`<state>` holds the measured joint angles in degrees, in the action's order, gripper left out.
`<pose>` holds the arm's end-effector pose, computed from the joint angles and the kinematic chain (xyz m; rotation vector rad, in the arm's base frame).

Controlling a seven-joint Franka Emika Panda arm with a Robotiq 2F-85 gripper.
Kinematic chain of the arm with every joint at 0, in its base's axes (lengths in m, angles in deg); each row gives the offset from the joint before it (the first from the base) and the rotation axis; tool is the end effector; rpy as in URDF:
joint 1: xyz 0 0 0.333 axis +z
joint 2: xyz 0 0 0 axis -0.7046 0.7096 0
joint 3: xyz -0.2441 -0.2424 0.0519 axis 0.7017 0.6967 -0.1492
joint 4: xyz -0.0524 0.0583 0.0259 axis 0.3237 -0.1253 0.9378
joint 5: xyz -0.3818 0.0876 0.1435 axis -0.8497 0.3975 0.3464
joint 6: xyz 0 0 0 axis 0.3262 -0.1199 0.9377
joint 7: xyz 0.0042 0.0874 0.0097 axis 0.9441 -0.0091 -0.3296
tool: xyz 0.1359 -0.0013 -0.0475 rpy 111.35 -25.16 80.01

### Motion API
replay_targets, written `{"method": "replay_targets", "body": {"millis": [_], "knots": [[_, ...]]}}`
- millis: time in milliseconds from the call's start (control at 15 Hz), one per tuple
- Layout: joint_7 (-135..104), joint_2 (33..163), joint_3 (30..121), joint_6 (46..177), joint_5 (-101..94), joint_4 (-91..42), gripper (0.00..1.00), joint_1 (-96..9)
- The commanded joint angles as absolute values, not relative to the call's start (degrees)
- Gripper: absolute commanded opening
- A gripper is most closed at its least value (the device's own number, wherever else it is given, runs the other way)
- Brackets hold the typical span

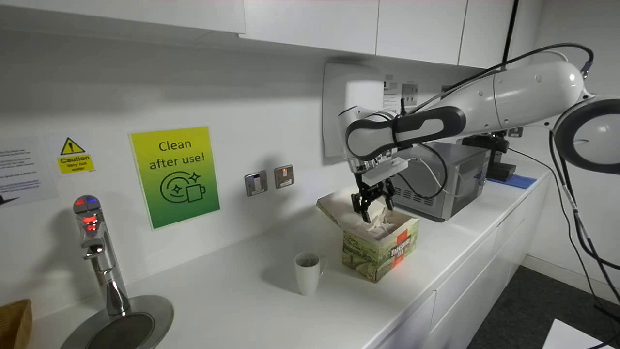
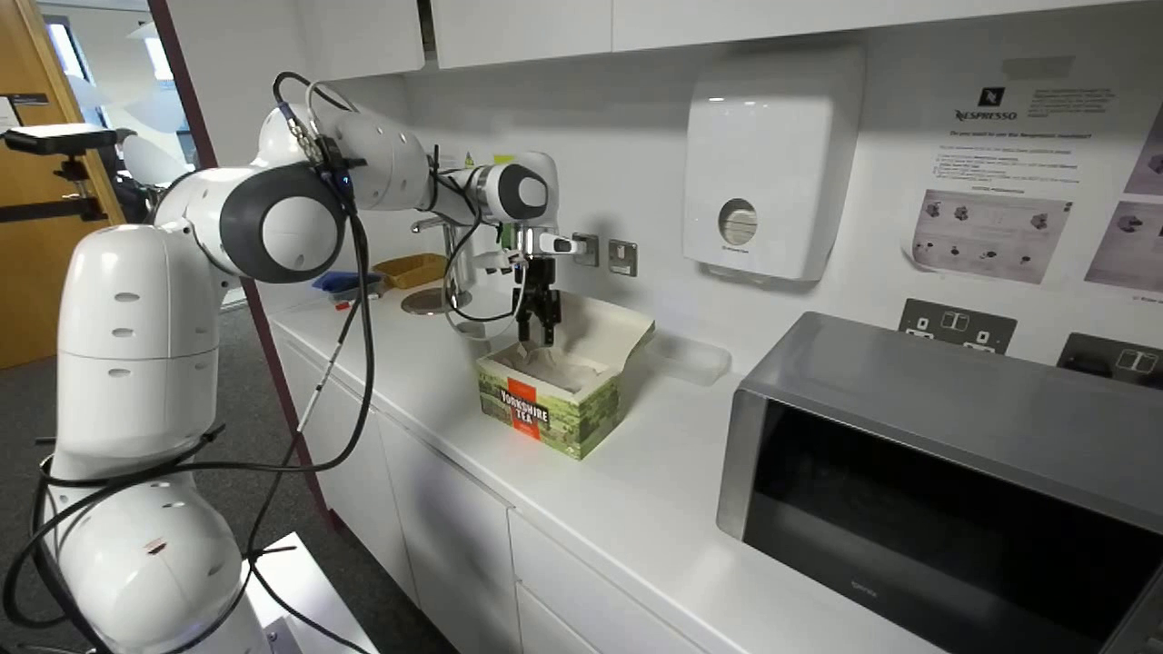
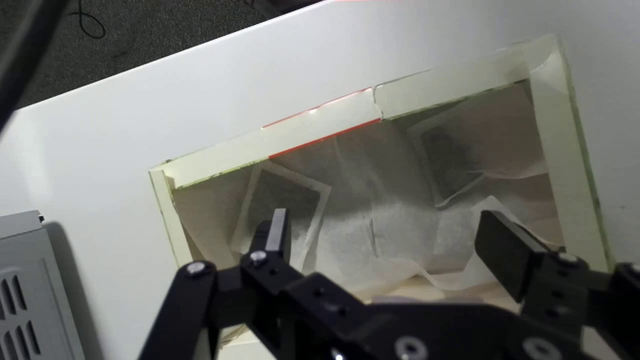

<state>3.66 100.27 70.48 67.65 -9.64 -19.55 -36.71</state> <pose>0.6473 0.0794 0.4367 2.8778 -0.3325 -0.3238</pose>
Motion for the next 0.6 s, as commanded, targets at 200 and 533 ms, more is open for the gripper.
{"method": "replay_targets", "body": {"millis": [200, 533], "knots": [[-0.5, 100.6, 72.0, 68.2, -9.8, -18.7, 1.0, -39.0], [-8.9, 101.3, 72.1, 69.2, -12.5, -18.8, 1.0, -40.1]]}}
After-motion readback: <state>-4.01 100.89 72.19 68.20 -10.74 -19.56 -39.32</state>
